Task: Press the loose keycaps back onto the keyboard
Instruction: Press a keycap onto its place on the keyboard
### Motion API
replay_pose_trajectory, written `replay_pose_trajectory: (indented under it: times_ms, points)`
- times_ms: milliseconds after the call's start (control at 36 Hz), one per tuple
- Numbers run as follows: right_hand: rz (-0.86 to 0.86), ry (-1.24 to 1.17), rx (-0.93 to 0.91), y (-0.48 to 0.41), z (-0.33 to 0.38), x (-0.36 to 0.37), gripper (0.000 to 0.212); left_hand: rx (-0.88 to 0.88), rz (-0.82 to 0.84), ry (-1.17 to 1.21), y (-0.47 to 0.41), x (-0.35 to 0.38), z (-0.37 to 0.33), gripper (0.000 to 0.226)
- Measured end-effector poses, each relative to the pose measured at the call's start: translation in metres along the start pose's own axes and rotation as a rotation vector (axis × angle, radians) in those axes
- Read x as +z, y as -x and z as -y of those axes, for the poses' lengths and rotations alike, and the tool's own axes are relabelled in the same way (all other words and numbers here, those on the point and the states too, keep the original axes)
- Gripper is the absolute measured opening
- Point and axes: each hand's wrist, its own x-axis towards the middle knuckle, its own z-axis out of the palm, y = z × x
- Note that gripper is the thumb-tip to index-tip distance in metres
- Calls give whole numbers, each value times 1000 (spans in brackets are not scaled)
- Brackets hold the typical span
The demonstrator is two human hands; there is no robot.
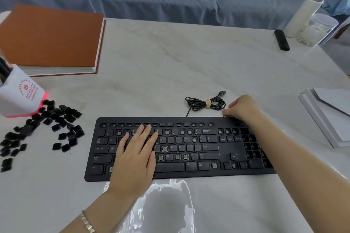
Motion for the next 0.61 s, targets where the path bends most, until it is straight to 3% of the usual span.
replay_pose_trajectory:
  times_ms: [139,306,417,528,611]
  points:
    - [-92,-176,-2,1,4,6,27,-7,20,10,0,0,1,55]
    - [-244,-444,-359,63,4,-7,20,2,-33,74,0,1,2,44]
    - [-114,-465,-462,118,0,-1,16,15,-63,165,2,0,4,41]
    - [188,-655,-361,154,-6,17,11,5,-84,263,2,1,3,37]
    - [251,-730,-270,168,-7,29,13,44,-105,292,3,4,1,33]
